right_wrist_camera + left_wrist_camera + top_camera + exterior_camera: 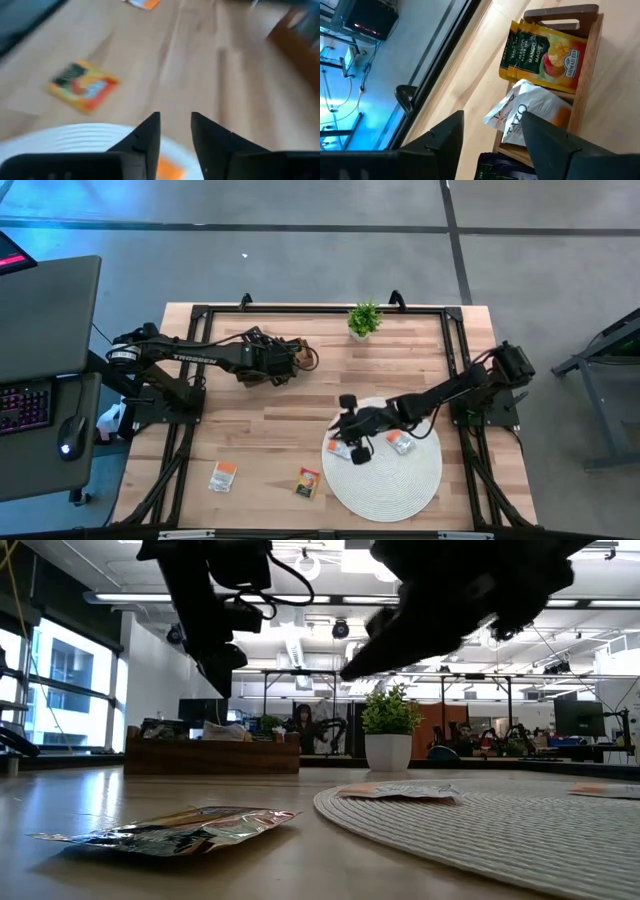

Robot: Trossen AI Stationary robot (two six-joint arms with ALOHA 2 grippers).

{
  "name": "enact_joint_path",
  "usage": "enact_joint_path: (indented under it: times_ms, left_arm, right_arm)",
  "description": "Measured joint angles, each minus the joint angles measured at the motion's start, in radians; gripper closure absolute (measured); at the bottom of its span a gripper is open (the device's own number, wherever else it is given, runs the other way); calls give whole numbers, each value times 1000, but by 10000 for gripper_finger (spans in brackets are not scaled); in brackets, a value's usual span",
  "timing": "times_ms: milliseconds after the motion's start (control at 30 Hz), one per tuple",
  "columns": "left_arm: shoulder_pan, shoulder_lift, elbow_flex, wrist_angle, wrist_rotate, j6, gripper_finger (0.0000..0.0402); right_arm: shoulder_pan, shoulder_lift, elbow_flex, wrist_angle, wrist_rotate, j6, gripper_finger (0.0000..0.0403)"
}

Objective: Pick & Place Tea
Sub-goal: Put the white tea bag into the middle section of the wooden organizer

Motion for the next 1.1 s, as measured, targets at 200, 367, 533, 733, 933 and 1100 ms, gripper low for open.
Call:
enact_joint_path:
  times_ms: [200,367,533,733,933,1100]
  left_arm:
    - [0,0,0,14,0,0,207]
    - [0,0,0,15,1,0,207]
    - [0,0,0,16,1,0,207]
    - [0,0,0,16,1,0,207]
    - [0,0,0,16,1,0,207]
    - [0,0,0,16,1,0,207]
  right_arm:
    - [40,0,0,-229,0,284,277]
    - [68,0,-15,-374,110,523,276]
    - [85,0,-59,-323,102,656,276]
    - [98,0,-100,-201,104,687,276]
    - [107,0,-127,-200,108,688,276]
    - [128,23,-135,-155,109,667,276]
